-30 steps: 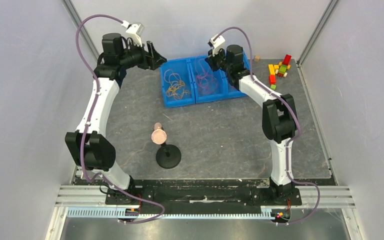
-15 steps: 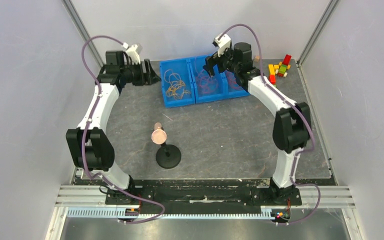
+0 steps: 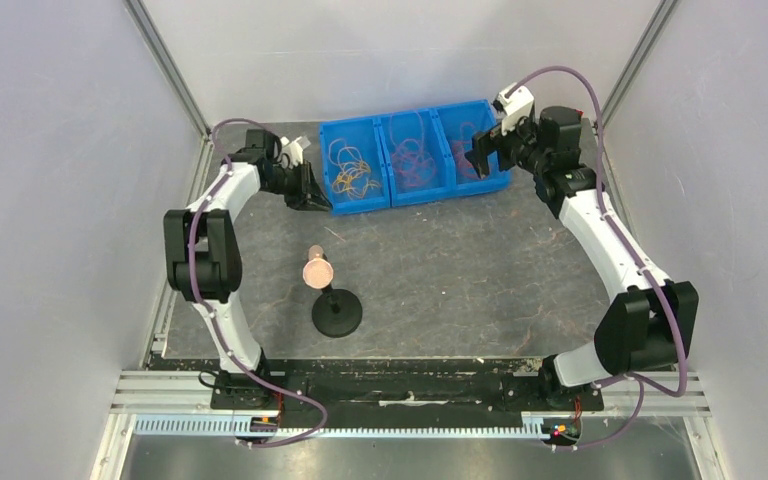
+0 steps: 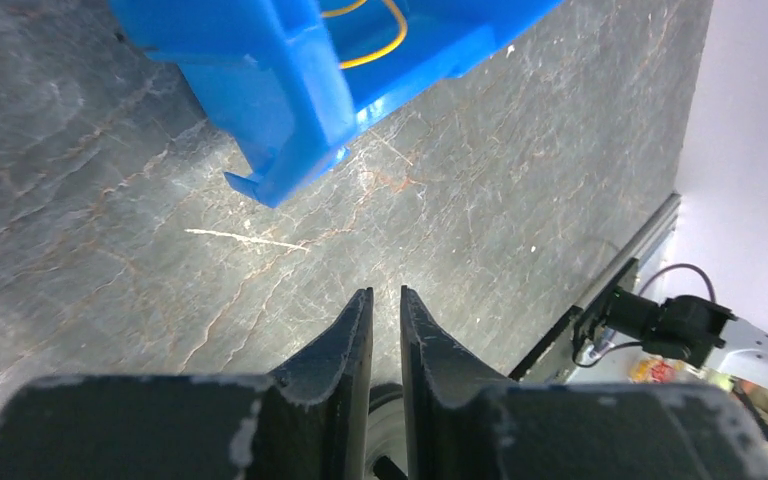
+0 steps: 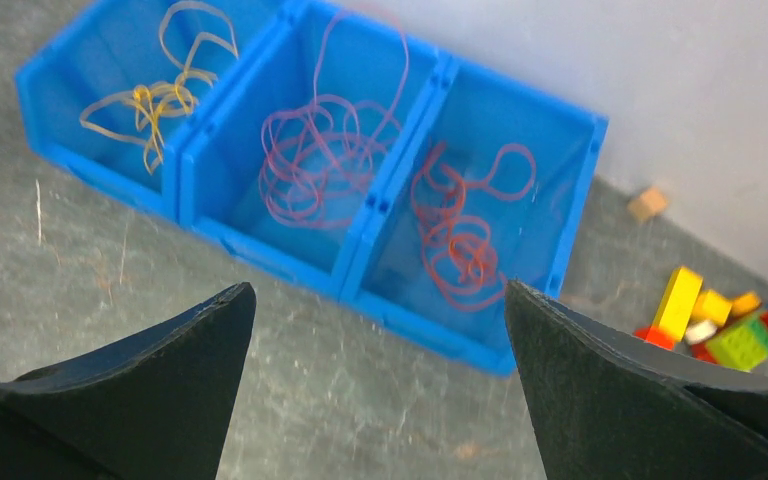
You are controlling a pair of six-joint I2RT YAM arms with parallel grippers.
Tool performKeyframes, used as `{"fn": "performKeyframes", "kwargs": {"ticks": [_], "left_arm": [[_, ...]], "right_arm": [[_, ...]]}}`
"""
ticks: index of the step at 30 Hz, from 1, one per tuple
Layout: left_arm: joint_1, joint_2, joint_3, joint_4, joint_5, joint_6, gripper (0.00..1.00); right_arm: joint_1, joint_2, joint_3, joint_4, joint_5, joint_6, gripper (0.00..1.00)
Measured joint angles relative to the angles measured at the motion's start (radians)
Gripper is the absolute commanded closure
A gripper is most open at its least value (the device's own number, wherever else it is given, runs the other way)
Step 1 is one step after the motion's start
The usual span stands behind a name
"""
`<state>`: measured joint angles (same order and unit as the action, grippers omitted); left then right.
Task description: Untangle the cables
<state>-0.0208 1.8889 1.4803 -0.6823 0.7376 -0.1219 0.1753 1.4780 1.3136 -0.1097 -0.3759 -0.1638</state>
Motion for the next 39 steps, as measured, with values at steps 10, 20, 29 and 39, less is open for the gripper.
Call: {"fn": "performKeyframes", "kwargs": {"ticks": [10, 20, 29, 39], "left_arm": [[-0.029, 0.181, 0.049, 0.108, 0.026, -0.126, 0.76], [-0.033, 0.395, 0.410, 0.190, -0.023, -0.180, 0.54], [-0.007, 0.074, 0.365, -0.005, -0.112, 0.032, 0.20], [0.080, -0.385, 0.145, -0.199, -0.338, 0.228, 0.16]], "right_arm": [[-0.044, -0.022, -0.081, -0.047, -0.003, 0.014, 0.02], [-0.071, -0.022, -0.081, -0.045, -0.011, 0.055, 0.02], [-0.166, -0.143, -0.160, -0.055, -0.017, 0.095, 0.02], [-0.258, -0.410, -0.483, -0.133, 0.059, 0.141, 0.02]]}}
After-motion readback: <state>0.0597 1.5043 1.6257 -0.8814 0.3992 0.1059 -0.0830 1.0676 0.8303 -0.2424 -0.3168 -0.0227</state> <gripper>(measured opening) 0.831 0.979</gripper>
